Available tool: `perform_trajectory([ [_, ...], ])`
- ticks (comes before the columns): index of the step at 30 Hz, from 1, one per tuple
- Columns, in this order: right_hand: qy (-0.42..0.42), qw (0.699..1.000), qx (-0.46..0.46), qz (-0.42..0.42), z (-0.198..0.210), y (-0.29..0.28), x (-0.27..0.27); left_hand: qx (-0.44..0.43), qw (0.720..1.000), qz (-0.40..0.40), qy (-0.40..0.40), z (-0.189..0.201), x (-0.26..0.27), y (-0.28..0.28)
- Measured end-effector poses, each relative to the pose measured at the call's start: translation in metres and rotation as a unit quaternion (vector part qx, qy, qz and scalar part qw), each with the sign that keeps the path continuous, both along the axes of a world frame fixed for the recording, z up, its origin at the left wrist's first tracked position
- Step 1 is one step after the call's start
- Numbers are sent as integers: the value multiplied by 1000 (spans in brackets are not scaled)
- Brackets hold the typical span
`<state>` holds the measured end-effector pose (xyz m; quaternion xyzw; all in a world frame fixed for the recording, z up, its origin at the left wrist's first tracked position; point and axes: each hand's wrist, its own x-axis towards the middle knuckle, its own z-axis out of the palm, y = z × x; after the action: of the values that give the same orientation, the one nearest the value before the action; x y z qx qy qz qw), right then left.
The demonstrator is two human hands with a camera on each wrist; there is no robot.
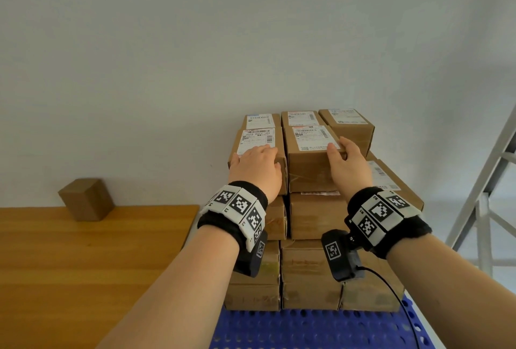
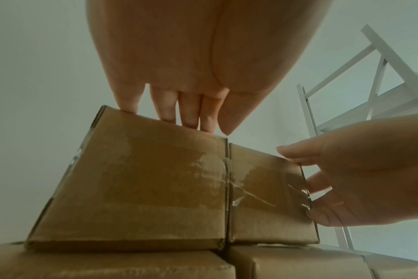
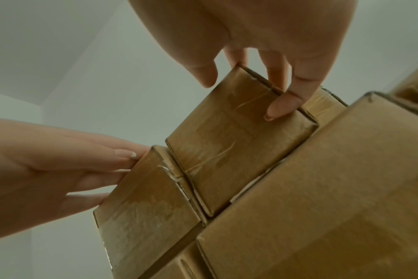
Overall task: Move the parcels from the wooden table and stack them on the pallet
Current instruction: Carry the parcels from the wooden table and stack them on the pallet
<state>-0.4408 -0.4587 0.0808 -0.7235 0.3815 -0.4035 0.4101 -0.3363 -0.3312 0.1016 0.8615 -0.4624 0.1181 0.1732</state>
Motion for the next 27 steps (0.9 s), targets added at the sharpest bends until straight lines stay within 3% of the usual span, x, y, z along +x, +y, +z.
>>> perform_trajectory([
  [7,36,995,-75,-51,7,9,-6,-17,1000,4,11,2,-2,-2],
  [12,35,982,-174,-69,16,22,-9,-101,993,-10,51,7,-3,1],
  [17,-42,981,-190,11,21,39,4,-177,980,-15,85,13,-4,14],
  [27,-48,966,-132,218,8,117,67,-234,963,99,86,-1,24,102],
])
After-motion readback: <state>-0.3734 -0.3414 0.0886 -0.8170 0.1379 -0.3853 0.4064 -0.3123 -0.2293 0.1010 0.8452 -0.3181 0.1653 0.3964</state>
